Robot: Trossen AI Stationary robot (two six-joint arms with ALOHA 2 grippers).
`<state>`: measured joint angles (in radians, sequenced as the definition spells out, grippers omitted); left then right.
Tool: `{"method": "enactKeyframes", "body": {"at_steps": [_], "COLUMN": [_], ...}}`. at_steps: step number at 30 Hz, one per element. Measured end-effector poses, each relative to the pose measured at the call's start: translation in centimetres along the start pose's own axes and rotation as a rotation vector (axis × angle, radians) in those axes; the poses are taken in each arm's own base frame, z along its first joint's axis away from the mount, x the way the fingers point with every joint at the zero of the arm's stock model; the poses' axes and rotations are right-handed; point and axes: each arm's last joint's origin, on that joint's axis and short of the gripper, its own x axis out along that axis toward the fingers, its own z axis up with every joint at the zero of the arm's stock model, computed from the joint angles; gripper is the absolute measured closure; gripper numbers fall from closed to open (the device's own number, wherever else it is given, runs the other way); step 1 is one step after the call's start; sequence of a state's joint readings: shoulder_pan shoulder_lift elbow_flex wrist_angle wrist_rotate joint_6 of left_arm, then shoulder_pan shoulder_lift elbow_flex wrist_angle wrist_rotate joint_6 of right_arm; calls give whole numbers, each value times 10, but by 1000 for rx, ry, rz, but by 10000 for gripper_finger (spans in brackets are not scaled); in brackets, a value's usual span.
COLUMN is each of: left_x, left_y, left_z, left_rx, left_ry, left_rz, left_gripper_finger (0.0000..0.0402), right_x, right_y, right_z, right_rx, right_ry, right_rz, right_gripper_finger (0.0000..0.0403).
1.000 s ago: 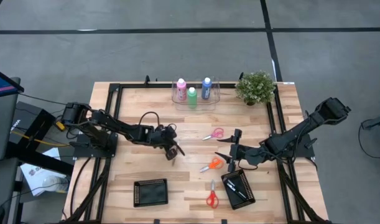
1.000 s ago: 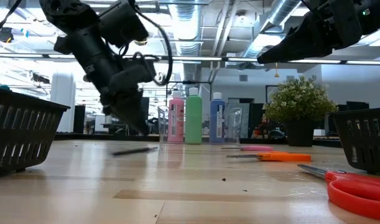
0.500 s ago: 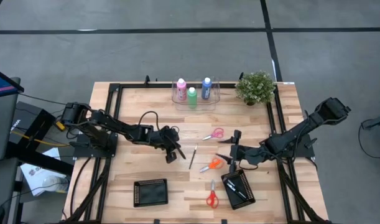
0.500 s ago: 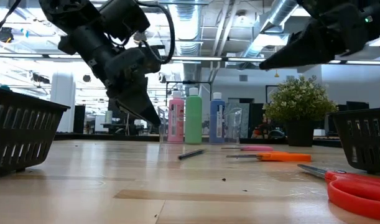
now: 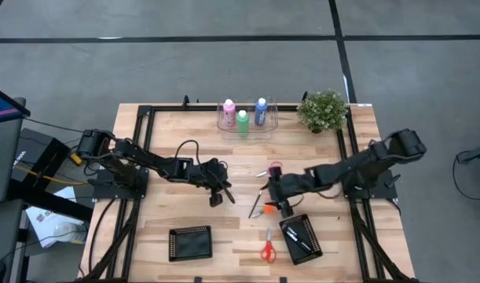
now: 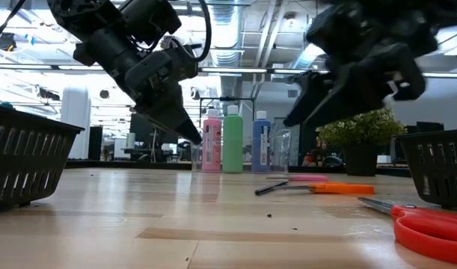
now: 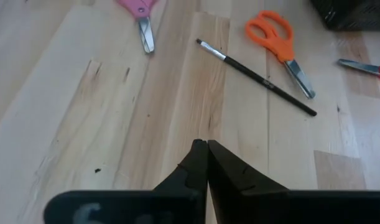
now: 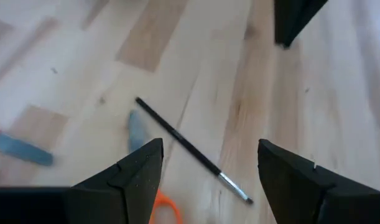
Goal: Pick & Place Paint Supplies
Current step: Put the black paint brush into the right black bin
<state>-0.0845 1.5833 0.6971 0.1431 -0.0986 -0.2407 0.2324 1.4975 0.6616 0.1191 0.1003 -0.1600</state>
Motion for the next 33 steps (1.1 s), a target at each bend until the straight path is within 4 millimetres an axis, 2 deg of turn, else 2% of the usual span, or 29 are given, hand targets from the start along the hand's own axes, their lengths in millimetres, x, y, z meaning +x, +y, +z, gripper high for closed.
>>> {"method": "enactKeyframes", "body": {"at_steps": [8, 14, 24, 33], "left_x": [0, 0, -1, -1], "left_y": [-1, -2, -2, -2], "left_z": [4, 7, 10, 10], "left_rx": [20, 74, 101, 127], "left_ry": [-39, -72, -101, -104], "left_rz": [-9, -14, -16, -15], "left_gripper_finger": [401, 401, 401, 401], "right_x": [39, 57, 65, 68], "right_y": [-16, -23, -40, -44], "right_z": [-2, -2, 3, -6], "right_rx": [-57, -87, -139, -195], "right_ry": [301, 383, 416, 478], "right_rz": [119, 138, 196, 230], "right_gripper_finger": [159, 174, 251, 331]}}
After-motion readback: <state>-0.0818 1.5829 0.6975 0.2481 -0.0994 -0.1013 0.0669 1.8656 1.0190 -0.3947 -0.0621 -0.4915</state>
